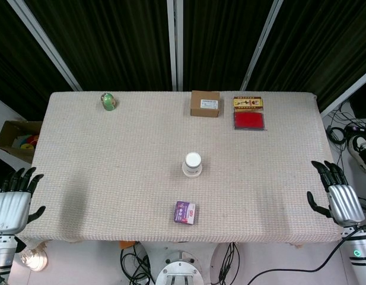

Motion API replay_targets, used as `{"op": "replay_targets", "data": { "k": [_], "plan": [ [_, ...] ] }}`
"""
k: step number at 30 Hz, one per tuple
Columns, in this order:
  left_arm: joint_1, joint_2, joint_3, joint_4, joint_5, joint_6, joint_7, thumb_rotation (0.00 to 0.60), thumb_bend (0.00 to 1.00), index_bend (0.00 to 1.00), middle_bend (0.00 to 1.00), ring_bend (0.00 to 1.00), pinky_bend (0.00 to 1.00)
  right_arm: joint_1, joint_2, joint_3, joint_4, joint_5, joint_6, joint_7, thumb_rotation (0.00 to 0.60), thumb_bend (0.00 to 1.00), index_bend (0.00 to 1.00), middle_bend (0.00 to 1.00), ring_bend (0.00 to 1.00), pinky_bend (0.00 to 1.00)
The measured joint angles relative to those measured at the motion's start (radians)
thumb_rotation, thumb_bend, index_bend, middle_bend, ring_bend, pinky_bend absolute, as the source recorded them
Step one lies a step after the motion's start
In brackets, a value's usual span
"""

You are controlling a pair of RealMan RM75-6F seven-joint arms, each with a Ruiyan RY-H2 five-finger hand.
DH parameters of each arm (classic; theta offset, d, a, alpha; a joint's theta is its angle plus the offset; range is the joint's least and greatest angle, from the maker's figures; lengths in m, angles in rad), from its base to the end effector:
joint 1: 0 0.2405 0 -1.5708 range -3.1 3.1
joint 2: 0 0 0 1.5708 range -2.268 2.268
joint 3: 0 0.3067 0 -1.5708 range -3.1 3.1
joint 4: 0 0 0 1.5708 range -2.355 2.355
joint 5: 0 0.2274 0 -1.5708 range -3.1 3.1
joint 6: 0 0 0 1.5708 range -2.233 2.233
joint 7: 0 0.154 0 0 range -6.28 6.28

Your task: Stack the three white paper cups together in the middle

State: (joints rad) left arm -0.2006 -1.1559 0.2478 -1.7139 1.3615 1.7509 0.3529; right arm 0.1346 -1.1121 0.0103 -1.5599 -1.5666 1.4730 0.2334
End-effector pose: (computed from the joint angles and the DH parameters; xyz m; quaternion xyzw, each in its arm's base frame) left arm -0.3505 0.1673 0.1525 -0.6270 -0.3213 -0.2931 0.6463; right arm -0.3602 -0.2060 0.1618 0.5965 -0.4268 0.4442 0.5145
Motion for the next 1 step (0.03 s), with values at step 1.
{"op": "replay_targets", "data": {
  "k": [1],
  "plan": [
    [0.013,-0.002,0.000,0.000,0.005,0.005,0.003,0.600,0.15,0.22,0.12,0.08,0.12,-0.002,0.001,-0.001,-0.005,-0.001,0.001,-0.005,0.600,0.41,0.08,0.12,0.00,0.02]
  ]
}}
